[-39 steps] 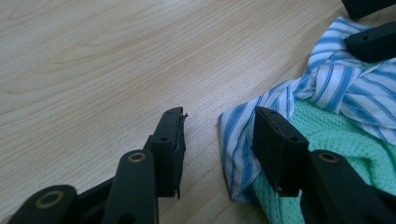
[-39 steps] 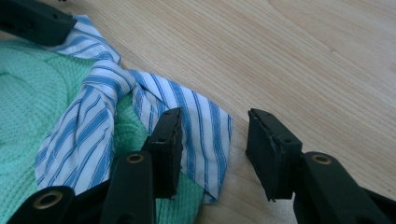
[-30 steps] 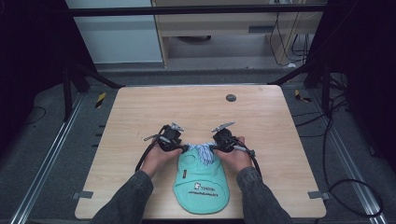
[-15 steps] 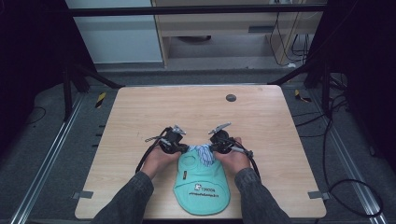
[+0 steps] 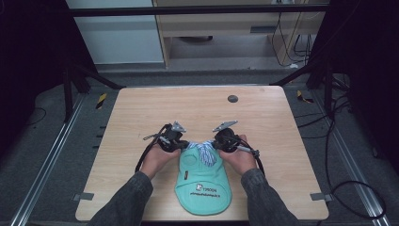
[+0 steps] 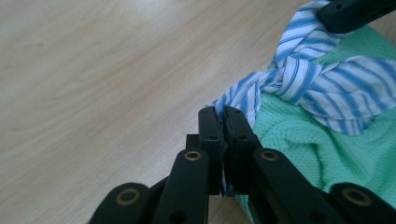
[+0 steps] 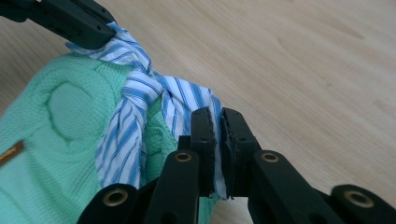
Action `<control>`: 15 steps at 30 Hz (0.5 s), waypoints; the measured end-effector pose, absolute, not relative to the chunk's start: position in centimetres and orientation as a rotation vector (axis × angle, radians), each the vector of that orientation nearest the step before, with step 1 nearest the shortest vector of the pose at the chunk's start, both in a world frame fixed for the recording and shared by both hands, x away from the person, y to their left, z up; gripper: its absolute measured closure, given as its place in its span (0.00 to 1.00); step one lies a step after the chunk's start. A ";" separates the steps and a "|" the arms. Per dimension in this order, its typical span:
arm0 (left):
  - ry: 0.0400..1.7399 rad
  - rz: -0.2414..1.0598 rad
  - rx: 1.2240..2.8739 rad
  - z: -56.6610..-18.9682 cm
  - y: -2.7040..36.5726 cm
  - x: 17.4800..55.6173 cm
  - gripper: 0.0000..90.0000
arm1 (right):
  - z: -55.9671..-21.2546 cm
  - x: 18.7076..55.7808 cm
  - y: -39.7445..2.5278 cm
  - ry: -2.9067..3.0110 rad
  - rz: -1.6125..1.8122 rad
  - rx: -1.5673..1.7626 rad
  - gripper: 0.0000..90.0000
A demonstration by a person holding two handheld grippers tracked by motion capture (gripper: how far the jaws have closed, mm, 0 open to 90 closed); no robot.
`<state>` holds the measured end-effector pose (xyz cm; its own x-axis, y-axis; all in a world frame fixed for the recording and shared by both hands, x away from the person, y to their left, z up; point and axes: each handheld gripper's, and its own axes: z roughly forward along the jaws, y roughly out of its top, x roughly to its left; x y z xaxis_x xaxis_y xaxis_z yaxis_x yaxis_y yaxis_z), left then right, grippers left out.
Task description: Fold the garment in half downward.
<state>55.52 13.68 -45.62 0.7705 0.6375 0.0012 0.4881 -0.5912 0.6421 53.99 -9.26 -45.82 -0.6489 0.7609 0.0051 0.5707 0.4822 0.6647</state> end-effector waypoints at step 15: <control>0.769 0.428 2.295 -40.8 13.6 54.0 0.97 | -41.6 52.0 -9.3 2.378 0.966 1.012 0.94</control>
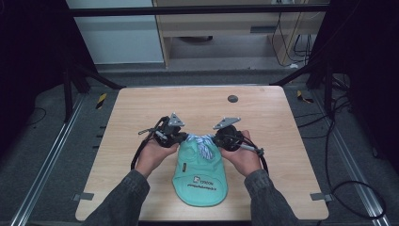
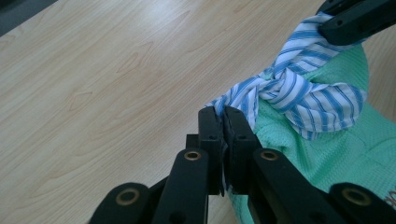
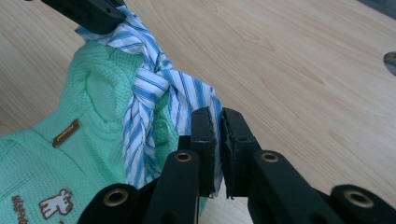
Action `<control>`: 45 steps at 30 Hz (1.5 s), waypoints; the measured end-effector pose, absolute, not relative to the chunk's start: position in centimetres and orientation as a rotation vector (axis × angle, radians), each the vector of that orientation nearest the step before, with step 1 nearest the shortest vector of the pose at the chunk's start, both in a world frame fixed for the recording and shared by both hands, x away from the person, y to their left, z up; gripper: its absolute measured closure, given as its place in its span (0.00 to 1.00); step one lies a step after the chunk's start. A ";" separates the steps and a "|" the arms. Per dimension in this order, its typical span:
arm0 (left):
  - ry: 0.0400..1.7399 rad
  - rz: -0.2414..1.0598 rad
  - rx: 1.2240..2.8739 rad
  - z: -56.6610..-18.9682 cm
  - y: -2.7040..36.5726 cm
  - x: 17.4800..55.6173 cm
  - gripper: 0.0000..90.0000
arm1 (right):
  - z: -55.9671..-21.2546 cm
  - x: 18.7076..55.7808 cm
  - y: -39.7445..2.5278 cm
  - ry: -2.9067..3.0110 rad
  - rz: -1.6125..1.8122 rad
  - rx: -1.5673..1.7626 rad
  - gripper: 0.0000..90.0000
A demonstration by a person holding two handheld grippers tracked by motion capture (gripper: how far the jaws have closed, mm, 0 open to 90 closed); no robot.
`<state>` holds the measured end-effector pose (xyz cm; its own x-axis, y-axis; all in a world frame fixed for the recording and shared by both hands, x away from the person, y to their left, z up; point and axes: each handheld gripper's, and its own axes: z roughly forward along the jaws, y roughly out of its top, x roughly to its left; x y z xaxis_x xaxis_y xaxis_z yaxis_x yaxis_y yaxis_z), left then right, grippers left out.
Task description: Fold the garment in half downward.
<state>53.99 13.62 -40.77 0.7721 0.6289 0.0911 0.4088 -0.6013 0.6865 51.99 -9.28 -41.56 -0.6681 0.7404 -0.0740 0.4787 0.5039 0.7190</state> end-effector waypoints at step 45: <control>0.770 0.425 2.248 -40.1 14.4 54.5 0.97 | -40.0 53.1 -8.9 2.405 0.921 0.889 0.93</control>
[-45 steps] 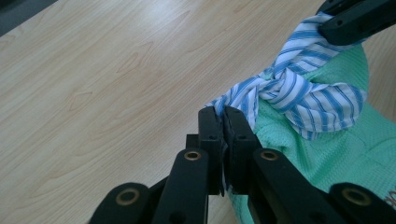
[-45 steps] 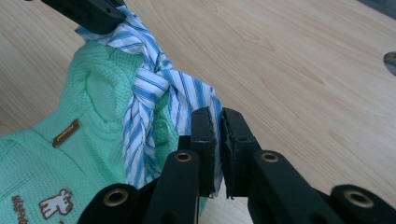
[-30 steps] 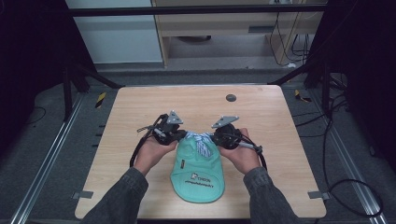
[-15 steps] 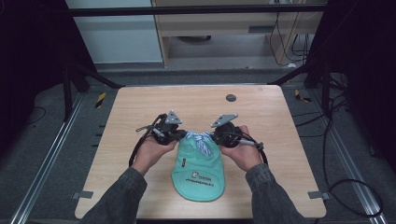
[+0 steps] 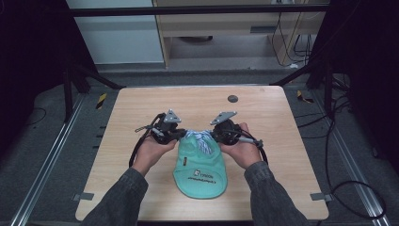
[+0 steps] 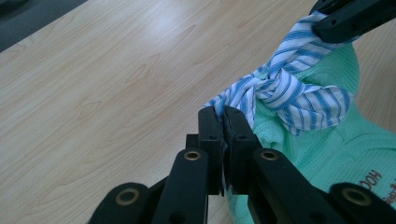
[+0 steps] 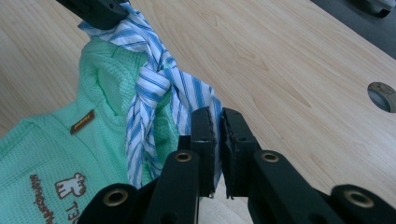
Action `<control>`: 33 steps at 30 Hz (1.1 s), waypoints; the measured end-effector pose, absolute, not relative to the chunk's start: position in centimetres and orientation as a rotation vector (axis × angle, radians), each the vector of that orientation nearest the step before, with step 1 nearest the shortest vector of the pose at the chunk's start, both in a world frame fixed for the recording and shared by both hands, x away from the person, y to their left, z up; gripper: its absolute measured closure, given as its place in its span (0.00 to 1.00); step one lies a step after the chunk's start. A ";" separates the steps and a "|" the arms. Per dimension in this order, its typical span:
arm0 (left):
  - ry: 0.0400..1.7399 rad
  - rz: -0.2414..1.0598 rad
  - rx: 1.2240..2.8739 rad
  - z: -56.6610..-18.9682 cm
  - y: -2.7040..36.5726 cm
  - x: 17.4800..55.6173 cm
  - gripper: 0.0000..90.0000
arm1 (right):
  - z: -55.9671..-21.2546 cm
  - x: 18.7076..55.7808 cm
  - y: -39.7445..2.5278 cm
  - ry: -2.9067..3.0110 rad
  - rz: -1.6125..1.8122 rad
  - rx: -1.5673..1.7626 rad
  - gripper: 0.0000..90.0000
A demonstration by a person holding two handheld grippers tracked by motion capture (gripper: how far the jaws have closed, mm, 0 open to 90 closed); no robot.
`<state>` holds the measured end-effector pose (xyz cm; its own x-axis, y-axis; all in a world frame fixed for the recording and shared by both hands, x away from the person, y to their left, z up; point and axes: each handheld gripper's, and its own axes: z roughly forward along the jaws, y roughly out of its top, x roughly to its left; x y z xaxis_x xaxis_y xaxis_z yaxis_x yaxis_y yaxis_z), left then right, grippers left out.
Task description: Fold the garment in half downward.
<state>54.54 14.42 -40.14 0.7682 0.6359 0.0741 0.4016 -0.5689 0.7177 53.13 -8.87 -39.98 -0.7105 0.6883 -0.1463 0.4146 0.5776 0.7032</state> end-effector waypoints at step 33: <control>0.781 0.488 2.281 -38.6 12.4 58.2 0.97 | -39.5 56.1 -9.8 2.351 0.929 0.941 0.93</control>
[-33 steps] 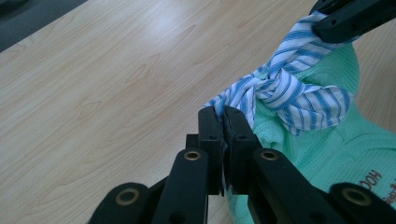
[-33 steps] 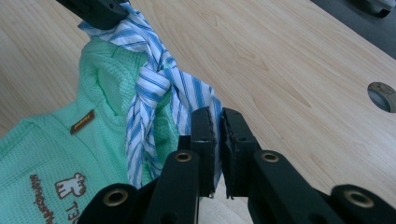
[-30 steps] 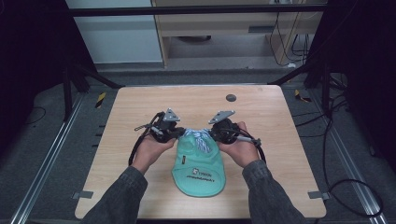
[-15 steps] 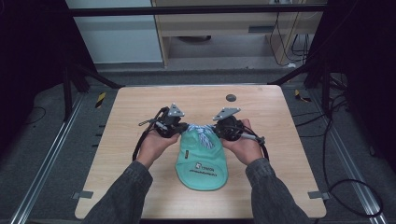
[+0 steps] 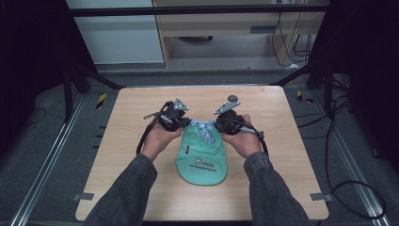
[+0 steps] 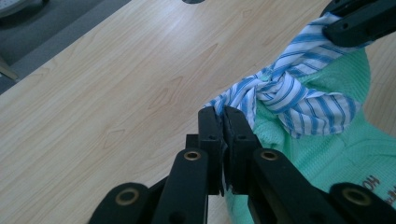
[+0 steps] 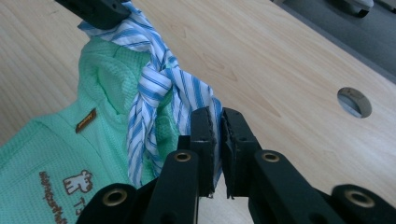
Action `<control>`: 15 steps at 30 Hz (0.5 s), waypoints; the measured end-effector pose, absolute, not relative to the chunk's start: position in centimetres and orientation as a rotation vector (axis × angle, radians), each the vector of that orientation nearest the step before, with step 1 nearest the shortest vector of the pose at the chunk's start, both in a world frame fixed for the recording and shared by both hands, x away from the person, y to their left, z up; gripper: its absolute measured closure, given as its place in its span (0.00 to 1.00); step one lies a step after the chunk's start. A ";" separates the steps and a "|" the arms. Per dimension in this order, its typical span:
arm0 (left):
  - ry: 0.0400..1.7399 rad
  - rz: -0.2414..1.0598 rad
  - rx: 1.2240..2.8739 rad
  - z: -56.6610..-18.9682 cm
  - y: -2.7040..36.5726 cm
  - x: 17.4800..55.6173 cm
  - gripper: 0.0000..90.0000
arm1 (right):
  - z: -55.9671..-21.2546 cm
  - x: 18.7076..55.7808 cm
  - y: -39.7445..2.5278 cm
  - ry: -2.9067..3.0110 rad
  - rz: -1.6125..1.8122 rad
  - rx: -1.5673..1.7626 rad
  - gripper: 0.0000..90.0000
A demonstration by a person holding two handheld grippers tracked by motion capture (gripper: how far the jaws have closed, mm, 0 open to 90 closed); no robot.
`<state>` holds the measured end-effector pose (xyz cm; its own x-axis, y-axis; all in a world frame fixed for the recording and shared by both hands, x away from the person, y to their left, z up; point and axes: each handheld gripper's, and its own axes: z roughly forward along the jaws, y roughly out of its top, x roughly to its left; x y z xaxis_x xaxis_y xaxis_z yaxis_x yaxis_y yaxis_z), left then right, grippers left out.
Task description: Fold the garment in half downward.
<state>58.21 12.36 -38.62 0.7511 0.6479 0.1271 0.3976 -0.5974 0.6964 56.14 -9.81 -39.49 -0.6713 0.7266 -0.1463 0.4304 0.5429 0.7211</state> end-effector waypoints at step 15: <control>0.722 0.583 2.279 -38.5 12.4 57.0 0.97 | -39.4 56.2 -9.1 2.340 0.867 0.859 0.93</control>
<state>57.01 12.45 -38.50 0.7472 0.6321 0.2054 0.3340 -0.6243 0.7062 56.20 -9.15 -39.44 -0.6777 0.6996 -0.2263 0.3835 0.5989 0.7031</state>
